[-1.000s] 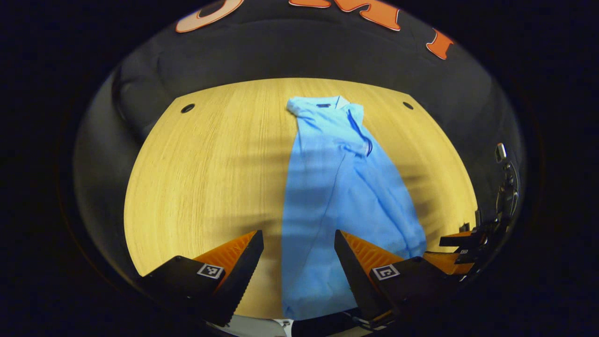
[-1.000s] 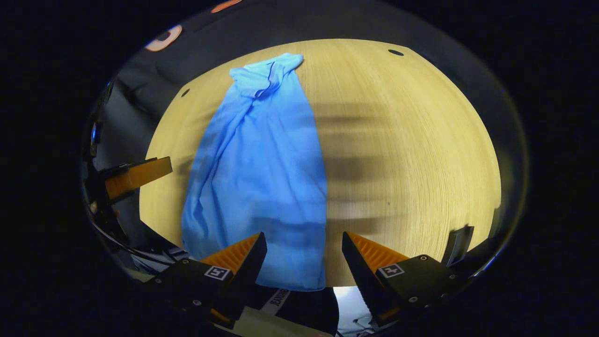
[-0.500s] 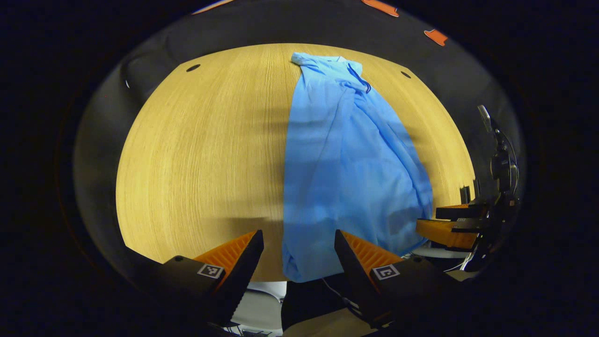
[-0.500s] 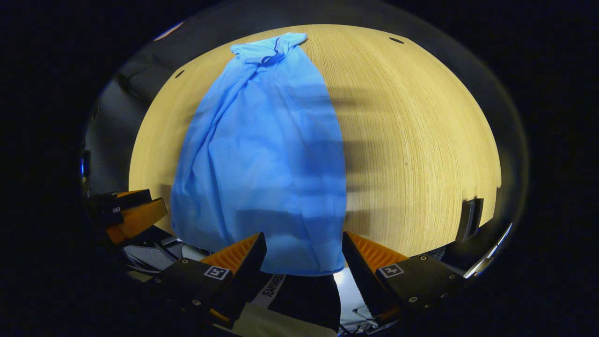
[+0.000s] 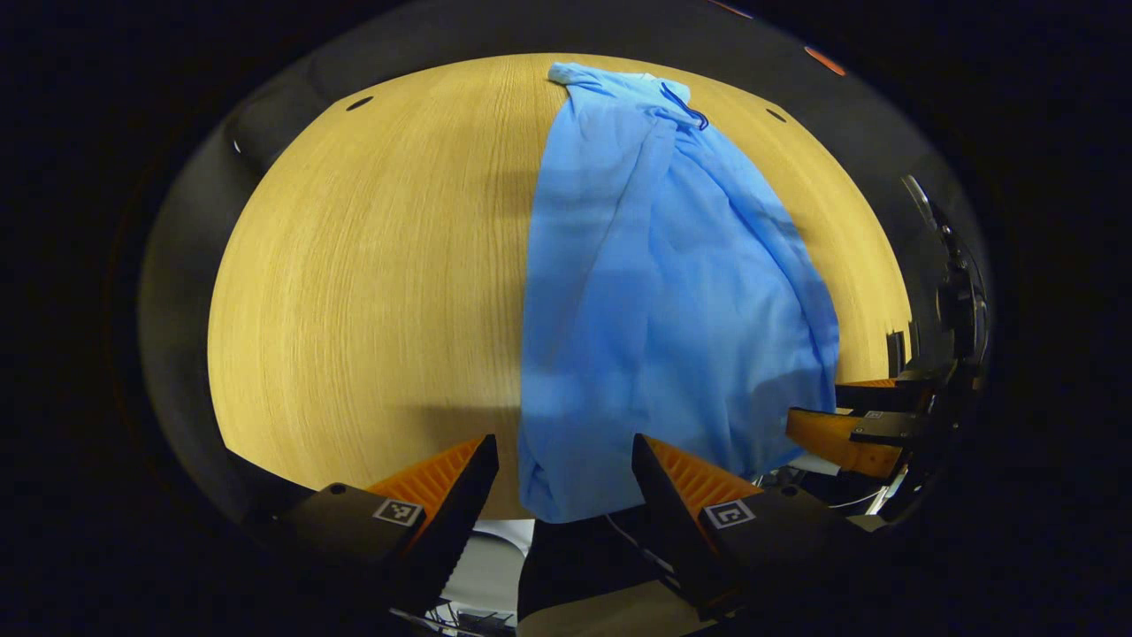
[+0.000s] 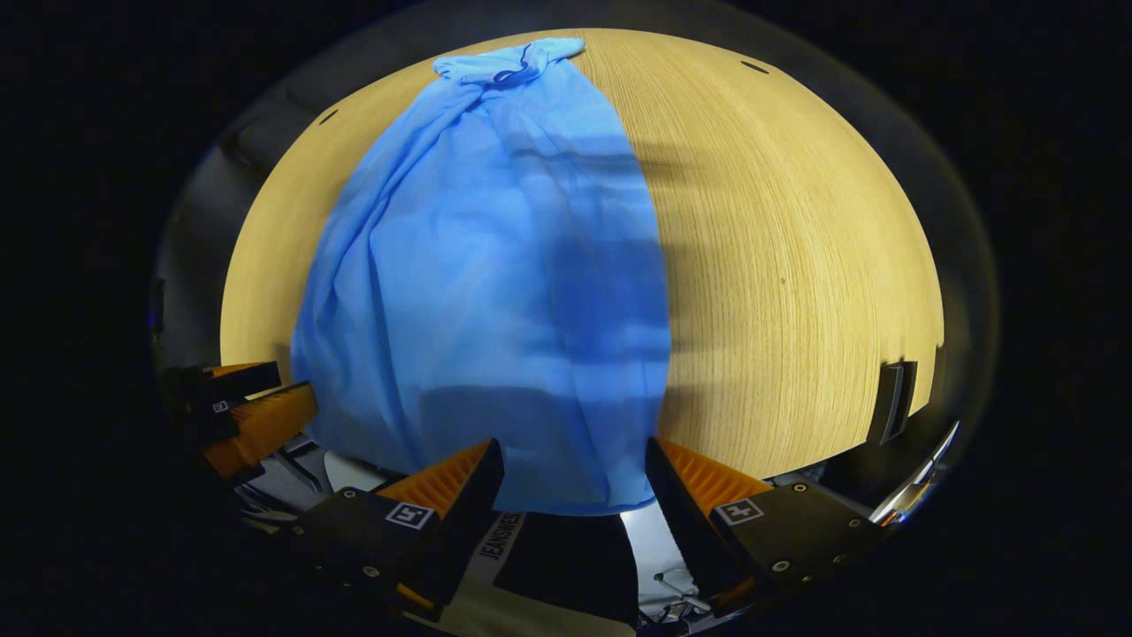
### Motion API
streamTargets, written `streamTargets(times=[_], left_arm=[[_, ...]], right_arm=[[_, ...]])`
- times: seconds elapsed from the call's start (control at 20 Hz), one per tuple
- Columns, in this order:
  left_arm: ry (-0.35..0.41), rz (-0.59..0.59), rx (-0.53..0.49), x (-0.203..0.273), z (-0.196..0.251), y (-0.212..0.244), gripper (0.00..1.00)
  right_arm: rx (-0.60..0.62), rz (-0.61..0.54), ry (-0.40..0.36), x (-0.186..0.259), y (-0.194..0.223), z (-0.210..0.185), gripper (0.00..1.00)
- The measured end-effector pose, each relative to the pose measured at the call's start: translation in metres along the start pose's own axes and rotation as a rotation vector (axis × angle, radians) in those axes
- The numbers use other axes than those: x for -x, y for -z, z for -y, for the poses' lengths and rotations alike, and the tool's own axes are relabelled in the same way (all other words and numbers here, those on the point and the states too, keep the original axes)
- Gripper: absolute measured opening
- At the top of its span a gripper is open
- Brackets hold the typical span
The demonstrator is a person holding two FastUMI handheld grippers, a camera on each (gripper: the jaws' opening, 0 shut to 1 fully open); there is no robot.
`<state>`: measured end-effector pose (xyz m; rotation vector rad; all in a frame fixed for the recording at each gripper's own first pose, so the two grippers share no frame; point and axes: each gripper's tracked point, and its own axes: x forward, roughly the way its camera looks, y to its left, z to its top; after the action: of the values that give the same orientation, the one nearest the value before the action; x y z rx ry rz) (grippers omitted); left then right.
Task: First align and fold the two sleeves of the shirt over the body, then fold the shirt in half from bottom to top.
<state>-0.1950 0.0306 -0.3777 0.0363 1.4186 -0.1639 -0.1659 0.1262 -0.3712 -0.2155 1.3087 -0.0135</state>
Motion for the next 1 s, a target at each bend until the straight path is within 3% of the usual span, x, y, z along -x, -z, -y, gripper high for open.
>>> streamTargets(times=[0.15, 0.25, 0.3, 0.35, 0.4, 0.45, 0.6, 0.65, 0.7, 0.75, 0.8, 1.0], left_arm=[[0.009, -0.021, 0.005, -0.008, 0.01, 0.007, 0.99], [0.007, -0.042, 0.013, -0.014, 0.012, 0.013, 0.99], [-0.001, -0.048, 0.022, -0.016, 0.012, 0.014, 0.99], [-0.038, -0.05, 0.019, -0.018, 0.005, 0.015, 0.95], [-0.066, -0.053, 0.015, -0.019, -0.001, 0.015, 0.78], [-0.083, -0.052, 0.012, -0.02, -0.001, 0.014, 0.61], [-0.087, -0.029, 0.008, -0.02, 0.003, 0.008, 0.49], [-0.086, -0.016, 0.016, -0.021, 0.002, 0.005, 0.39], [-0.081, 0.007, 0.036, -0.021, 0.002, 0.003, 0.28], [-0.045, 0.039, 0.044, -0.022, 0.008, -0.005, 0.08], [0.007, 0.061, 0.034, -0.024, 0.015, -0.011, 0.05], [0.018, 0.062, 0.044, -0.018, 0.012, -0.016, 0.04]], right_arm=[[0.054, -0.002, 0.041, -0.001, 0.0, 0.006, 0.95], [0.086, -0.006, 0.067, -0.001, 0.001, 0.009, 0.88], [0.092, -0.005, 0.069, -0.002, 0.001, 0.01, 0.8], [0.092, -0.007, 0.069, -0.002, 0.002, 0.012, 0.76], [0.085, -0.007, 0.07, -0.002, 0.001, 0.015, 0.68], [0.074, -0.004, 0.072, -0.002, 0.0, 0.019, 0.68], [0.041, 0.007, 0.072, -0.002, -0.004, 0.028, 0.3], [0.032, 0.012, 0.061, -0.003, -0.005, 0.029, 0.22], [0.027, 0.017, 0.041, -0.002, -0.007, 0.027, 0.08], [0.023, 0.02, 0.022, -0.003, -0.009, 0.026, 0.04], [0.021, 0.021, 0.005, -0.003, -0.011, 0.025, 0.02], [0.038, 0.074, -0.024, 0.01, -0.037, 0.026, 0.01]])
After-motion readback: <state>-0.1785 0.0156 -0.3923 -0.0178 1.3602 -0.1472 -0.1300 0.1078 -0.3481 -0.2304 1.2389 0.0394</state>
